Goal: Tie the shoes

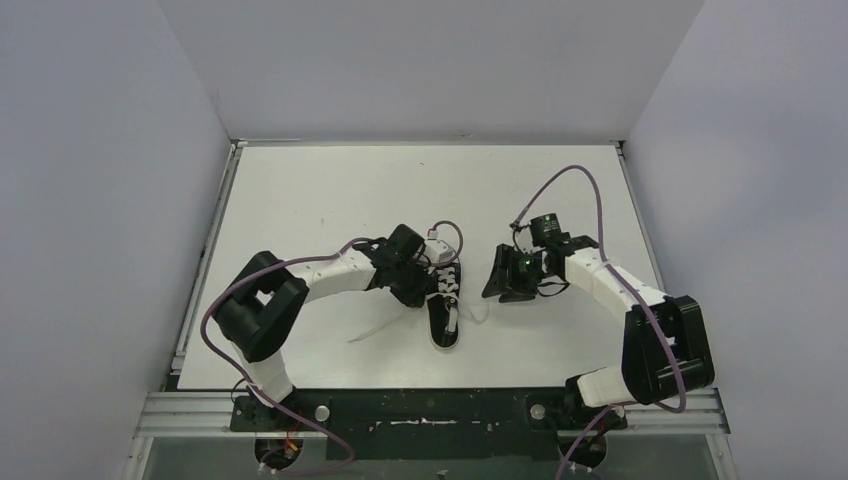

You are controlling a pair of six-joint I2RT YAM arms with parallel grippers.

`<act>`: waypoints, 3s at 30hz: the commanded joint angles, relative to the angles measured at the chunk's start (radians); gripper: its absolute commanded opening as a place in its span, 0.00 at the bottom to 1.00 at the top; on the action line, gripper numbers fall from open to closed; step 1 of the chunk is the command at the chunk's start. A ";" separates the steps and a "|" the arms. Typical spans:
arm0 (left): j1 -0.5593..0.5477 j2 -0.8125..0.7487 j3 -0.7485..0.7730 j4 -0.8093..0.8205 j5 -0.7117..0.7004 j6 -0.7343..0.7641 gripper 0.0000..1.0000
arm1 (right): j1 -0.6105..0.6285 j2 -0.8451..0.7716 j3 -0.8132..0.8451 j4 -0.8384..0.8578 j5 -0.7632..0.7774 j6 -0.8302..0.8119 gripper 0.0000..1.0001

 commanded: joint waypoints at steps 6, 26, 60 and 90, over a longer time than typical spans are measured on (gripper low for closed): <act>-0.004 -0.109 -0.032 0.078 -0.010 -0.020 0.08 | 0.010 0.121 0.165 -0.062 0.279 0.182 0.49; -0.028 -0.252 -0.150 0.360 -0.001 -0.038 0.00 | 0.153 0.305 0.244 -0.071 0.551 0.216 0.00; -0.078 -0.246 -0.488 0.919 0.070 0.278 0.00 | 0.430 0.817 0.811 0.095 -0.389 0.132 0.00; -0.048 -0.186 -0.435 0.940 0.148 0.018 0.00 | 0.151 0.205 0.392 0.166 -0.001 -0.002 0.73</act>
